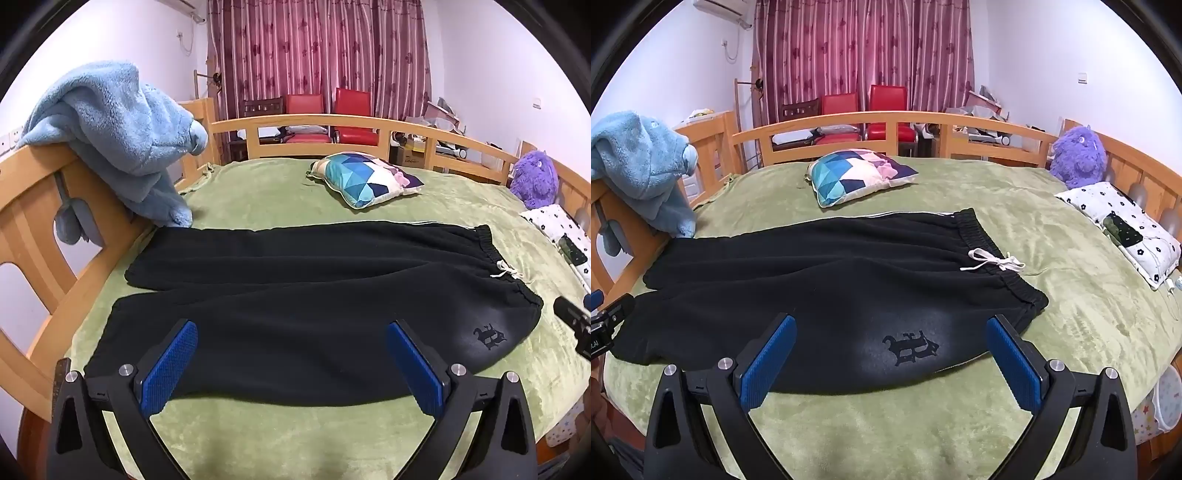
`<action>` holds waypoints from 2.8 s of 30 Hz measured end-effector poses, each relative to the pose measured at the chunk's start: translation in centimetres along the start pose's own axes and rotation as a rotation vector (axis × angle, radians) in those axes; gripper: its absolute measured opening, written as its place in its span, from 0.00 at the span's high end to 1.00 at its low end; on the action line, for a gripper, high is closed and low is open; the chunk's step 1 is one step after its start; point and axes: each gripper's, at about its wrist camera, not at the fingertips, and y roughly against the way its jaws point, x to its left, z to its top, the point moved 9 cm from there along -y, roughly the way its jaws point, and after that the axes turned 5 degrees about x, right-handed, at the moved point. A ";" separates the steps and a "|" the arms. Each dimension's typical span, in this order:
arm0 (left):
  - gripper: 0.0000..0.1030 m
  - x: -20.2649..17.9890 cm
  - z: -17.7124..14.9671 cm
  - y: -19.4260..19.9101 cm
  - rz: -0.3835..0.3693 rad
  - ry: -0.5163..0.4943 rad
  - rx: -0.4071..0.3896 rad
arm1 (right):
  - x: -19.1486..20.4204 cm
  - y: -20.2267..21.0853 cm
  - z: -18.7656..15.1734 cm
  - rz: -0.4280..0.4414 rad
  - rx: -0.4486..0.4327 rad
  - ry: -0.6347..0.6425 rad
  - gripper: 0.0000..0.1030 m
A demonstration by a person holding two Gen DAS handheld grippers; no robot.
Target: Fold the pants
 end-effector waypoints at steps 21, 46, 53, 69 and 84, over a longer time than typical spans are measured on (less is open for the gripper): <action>0.00 -0.7 -0.2 0.4 -0.008 -0.011 -0.022 | 0.7 -0.1 -0.1 0.007 0.003 -0.004 0.02; 0.00 -0.3 -0.2 0.4 -0.026 -0.008 -0.014 | 1.0 -0.8 -0.5 0.012 0.008 -0.010 0.02; 0.00 -0.4 -0.3 0.4 -0.026 -0.007 -0.010 | 1.2 -1.0 -0.8 0.014 0.009 -0.006 0.02; 0.00 -0.6 -0.4 0.6 -0.033 -0.008 -0.013 | 1.3 -1.2 -0.8 0.020 0.012 -0.013 0.02; 0.00 -0.7 1.6 2.7 -0.054 -0.019 -0.042 | 2.2 0.5 0.5 0.025 -0.013 -0.005 0.02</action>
